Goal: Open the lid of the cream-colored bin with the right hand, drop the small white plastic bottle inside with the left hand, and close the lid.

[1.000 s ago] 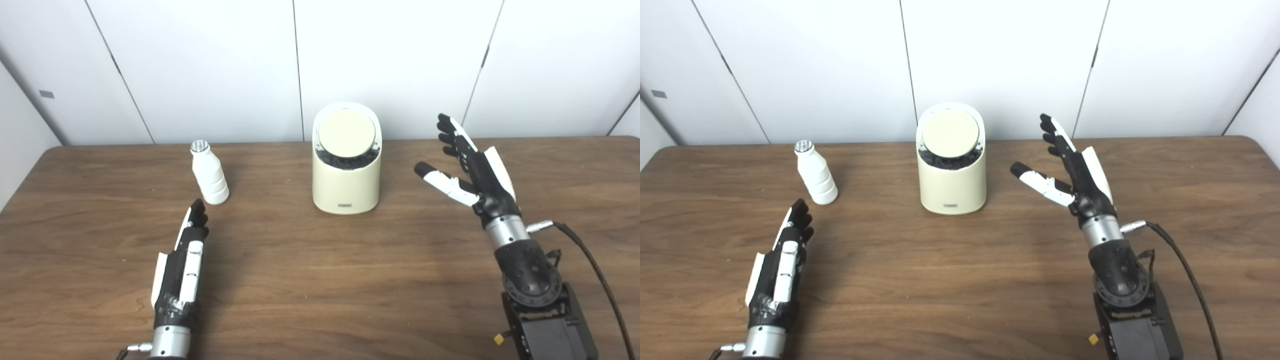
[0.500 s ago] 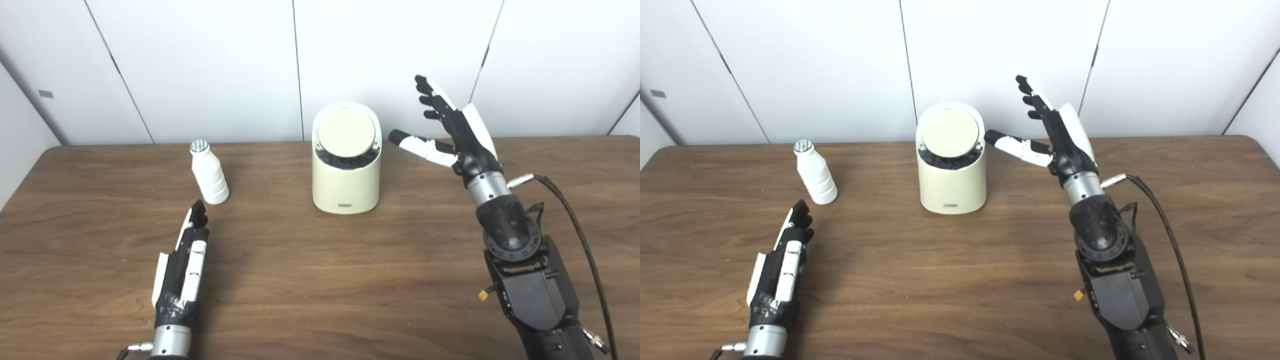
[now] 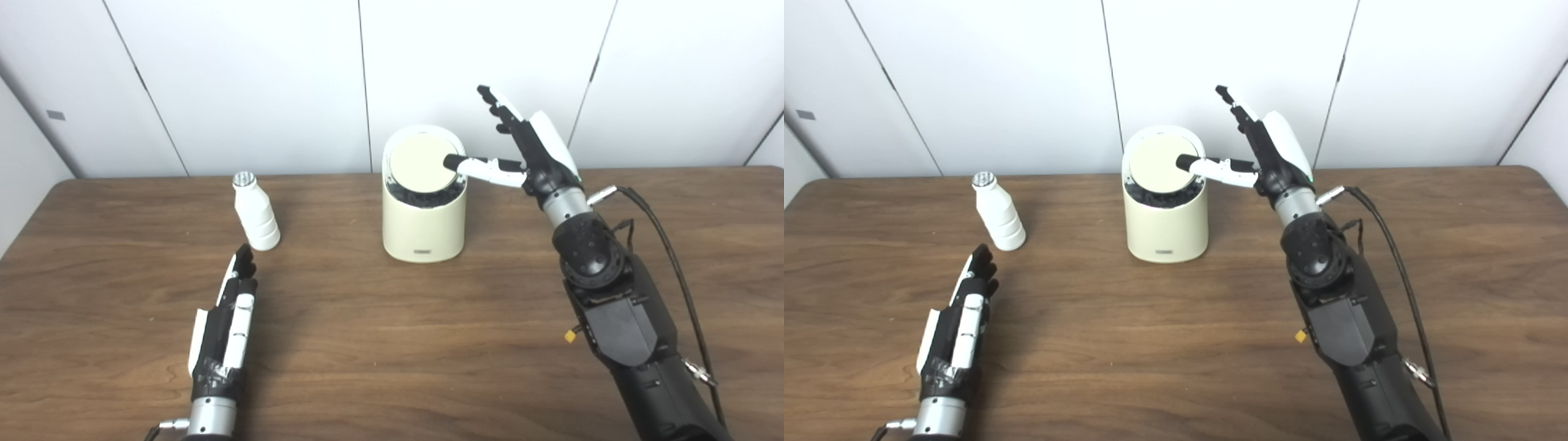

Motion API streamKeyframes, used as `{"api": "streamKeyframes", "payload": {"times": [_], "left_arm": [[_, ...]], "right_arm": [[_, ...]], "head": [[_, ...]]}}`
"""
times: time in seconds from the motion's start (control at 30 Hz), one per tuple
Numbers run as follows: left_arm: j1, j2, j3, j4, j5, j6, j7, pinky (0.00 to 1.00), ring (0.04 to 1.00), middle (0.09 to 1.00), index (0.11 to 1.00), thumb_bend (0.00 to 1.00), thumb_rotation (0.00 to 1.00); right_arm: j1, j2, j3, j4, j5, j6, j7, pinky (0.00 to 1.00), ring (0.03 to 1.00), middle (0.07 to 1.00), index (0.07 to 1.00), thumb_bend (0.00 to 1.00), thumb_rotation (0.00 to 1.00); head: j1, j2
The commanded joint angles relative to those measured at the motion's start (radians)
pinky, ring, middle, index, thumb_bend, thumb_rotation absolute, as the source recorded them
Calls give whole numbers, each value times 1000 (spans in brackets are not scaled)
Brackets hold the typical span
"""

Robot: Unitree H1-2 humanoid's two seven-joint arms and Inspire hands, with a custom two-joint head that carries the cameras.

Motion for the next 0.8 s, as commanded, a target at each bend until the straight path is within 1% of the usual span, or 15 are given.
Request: {"api": "streamKeyframes", "payload": {"times": [0.0,0.1,0.2,0.37,0.47,0.6,0.77], "left_arm": [[18,-26,-18,37,4,-12,12,1000,1000,996,1000,458,886],[20,-29,-20,32,-1,-8,10,1000,1000,994,1000,461,888],[19,-31,-20,34,-7,-13,7,1000,1000,999,1000,473,881],[16,-34,-21,32,-4,-11,10,1000,1000,1000,1000,472,885],[14,-35,-21,41,0,-17,11,1000,1000,1000,1000,474,900],[13,-41,-21,43,-5,-14,13,1000,1000,997,1000,489,874],[14,-49,-28,40,5,-12,21,1000,1000,990,995,479,864]], "right_arm": [[-70,3,7,-3,-24,-23,-30,842,914,932,933,867,617],[-94,9,19,26,-37,-20,-34,834,910,928,929,874,612],[-113,15,30,69,-44,-31,-47,824,903,921,924,846,569],[-123,32,31,113,-40,-21,-60,803,892,911,917,828,556],[-126,36,33,137,-41,-26,-68,811,898,916,916,818,548],[-136,39,31,165,-38,-24,-76,817,899,917,916,815,545],[-151,33,37,196,-40,-29,-84,825,904,922,922,816,531]], "head": [[1,2],[-2,6],[0,8],[4,10],[2,8],[3,9],[6,13]]}}
